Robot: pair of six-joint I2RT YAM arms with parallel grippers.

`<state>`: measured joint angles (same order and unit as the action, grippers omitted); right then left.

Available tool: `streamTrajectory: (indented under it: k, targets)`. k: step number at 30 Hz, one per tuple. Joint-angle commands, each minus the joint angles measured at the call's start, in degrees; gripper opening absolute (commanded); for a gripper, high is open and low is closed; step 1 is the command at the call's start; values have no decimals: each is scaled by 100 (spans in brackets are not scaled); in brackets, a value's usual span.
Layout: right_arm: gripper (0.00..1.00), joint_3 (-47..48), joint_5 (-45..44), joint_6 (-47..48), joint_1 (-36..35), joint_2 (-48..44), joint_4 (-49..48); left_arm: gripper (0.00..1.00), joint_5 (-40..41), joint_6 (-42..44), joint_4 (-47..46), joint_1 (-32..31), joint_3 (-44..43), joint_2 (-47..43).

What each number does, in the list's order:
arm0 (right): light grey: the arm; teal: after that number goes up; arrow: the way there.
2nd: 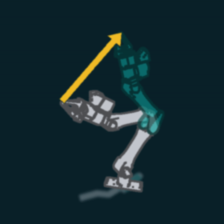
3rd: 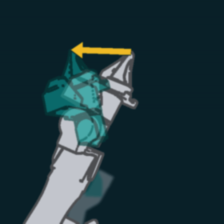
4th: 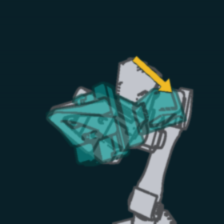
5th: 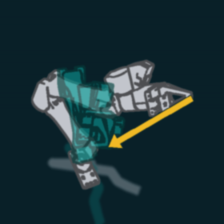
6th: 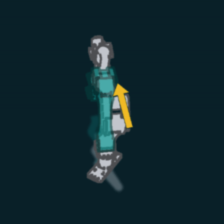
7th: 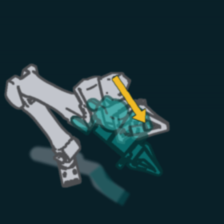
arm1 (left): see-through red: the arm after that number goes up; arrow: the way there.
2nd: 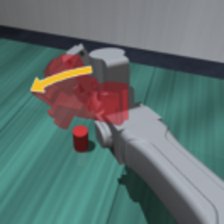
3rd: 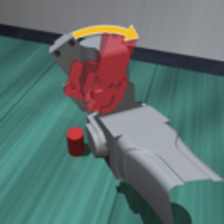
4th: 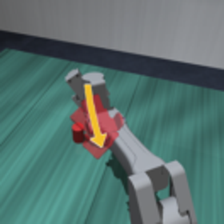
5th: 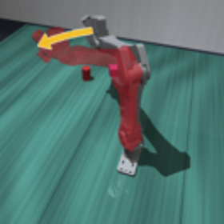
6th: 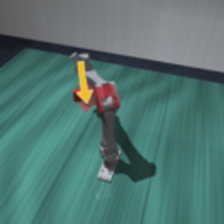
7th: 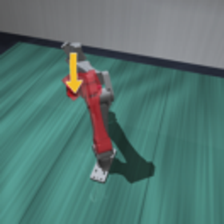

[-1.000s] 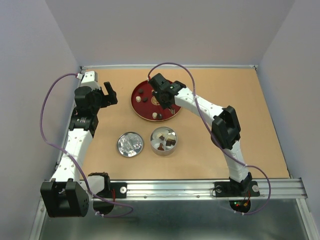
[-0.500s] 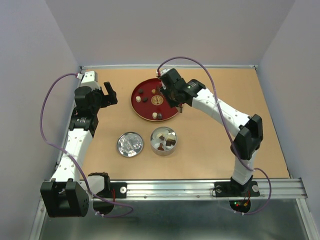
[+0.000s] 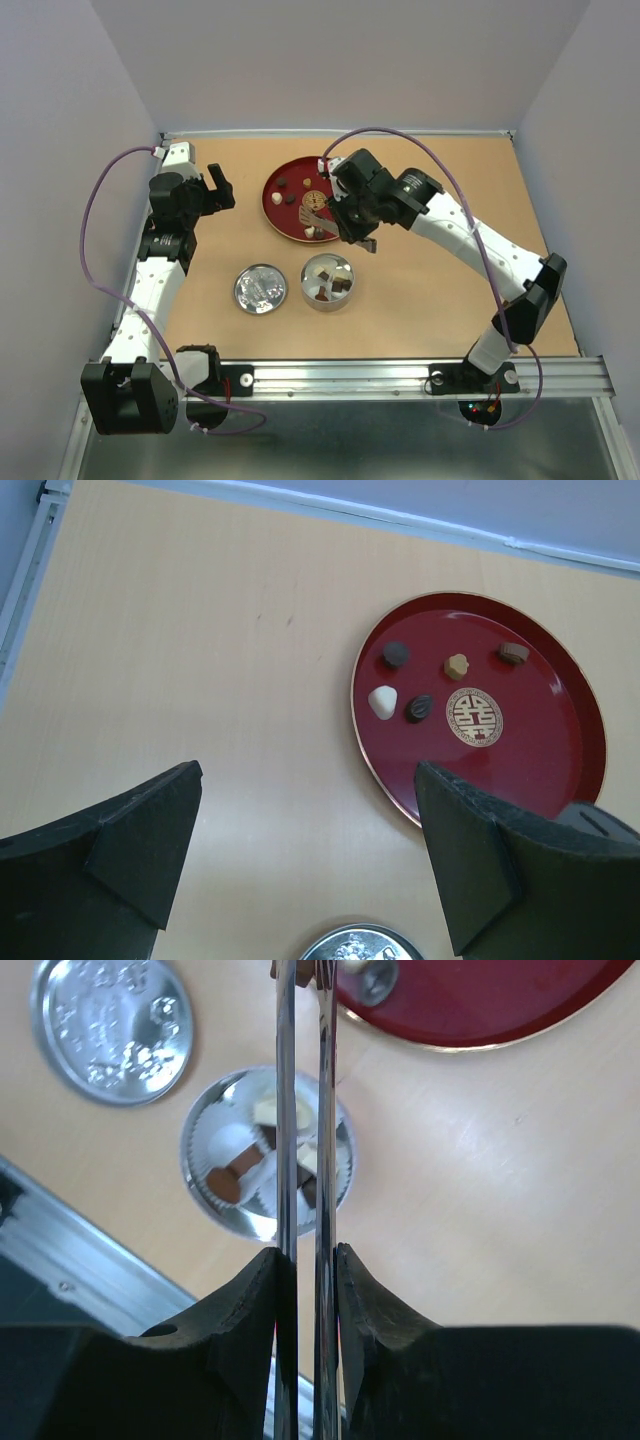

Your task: Pack the chocolate

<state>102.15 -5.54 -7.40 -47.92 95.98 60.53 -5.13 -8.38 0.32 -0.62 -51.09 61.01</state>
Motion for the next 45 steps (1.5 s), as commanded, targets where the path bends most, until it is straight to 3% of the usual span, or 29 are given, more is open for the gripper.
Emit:
streamTrajectory:
  k: [1, 7, 10, 26, 45]
  targets:
    - [25, -46, 475, -235, -182, -571, 555, 99, 20, 74, -137, 18, -103, 42]
    - [25, -46, 519, -279, -244, -792, 1135, 99, 38, 73, -128, 18, -94, 51]
    - [24, -107, 975, -288, -279, -906, 1382, 99, 38, 73, -128, 18, -94, 51]
    - [24, -705, 1529, -429, -631, -1091, 1505, 99, 38, 65, -120, 18, -94, 86]
    - [24, -811, 1442, -271, -736, -757, 1321, 99, 38, 65, -120, 18, -94, 69]
